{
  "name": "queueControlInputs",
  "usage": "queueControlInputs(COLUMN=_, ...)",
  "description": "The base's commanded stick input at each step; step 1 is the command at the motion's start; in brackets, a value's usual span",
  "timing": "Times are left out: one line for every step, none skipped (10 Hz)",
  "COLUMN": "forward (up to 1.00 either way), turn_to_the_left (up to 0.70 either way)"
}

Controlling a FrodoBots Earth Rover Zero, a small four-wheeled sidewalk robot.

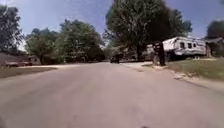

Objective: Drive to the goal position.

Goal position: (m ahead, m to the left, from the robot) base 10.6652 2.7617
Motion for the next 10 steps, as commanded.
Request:
queueControlInputs(forward=0.70, turn_to_the_left=0.00)
queueControlInputs(forward=0.70, turn_to_the_left=0.00)
queueControlInputs(forward=0.70, turn_to_the_left=0.00)
queueControlInputs(forward=0.70, turn_to_the_left=0.00)
queueControlInputs(forward=0.70, turn_to_the_left=0.00)
queueControlInputs(forward=0.70, turn_to_the_left=0.00)
queueControlInputs(forward=0.70, turn_to_the_left=0.00)
queueControlInputs(forward=0.70, turn_to_the_left=0.00)
queueControlInputs(forward=0.70, turn_to_the_left=0.00)
queueControlInputs(forward=0.70, turn_to_the_left=0.00)
